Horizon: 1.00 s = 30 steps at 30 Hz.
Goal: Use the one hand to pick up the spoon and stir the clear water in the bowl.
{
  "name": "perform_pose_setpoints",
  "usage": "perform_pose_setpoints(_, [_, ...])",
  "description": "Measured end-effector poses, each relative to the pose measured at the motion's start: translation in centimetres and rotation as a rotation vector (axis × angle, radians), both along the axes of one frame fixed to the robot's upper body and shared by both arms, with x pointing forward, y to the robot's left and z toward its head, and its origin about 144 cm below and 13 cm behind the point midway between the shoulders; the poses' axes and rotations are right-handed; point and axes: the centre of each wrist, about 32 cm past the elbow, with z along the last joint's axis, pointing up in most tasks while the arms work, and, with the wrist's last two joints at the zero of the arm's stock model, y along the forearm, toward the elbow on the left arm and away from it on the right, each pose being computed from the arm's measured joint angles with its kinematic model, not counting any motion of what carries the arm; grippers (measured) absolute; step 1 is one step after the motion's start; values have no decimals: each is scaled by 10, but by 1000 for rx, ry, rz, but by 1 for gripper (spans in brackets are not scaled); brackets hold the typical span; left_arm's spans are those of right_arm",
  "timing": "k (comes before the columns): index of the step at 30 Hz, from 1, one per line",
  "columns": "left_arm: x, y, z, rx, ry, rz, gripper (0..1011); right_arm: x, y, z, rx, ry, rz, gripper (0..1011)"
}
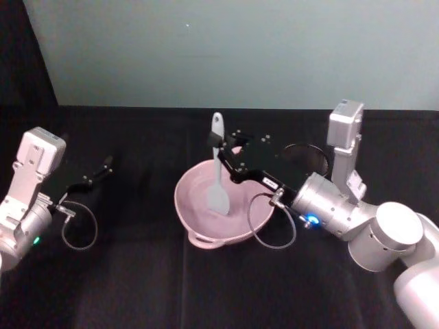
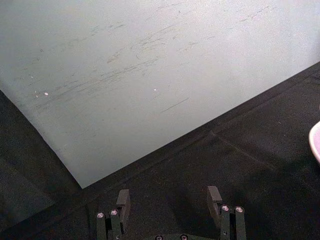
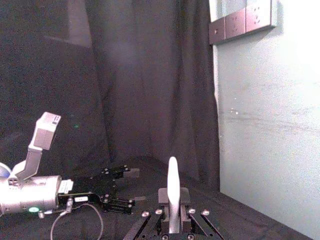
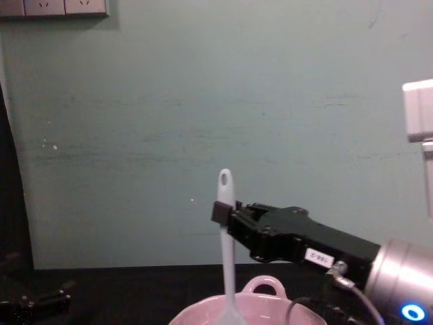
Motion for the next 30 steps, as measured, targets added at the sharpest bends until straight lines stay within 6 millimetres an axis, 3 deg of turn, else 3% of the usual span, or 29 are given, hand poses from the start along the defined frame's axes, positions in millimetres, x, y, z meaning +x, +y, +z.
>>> perform_pose_setpoints(14, [0,0,0,0,0,0,1011,32,29,-5,-15,-33,-72,127])
perform_pose_setpoints(22, [0,0,0,0,0,0,1011,46,19,-4,-21,-63,-159,127])
perform_pose_setpoints(30, [0,0,0,0,0,0,1011,46,-1,-1,-32,-79,-194,127])
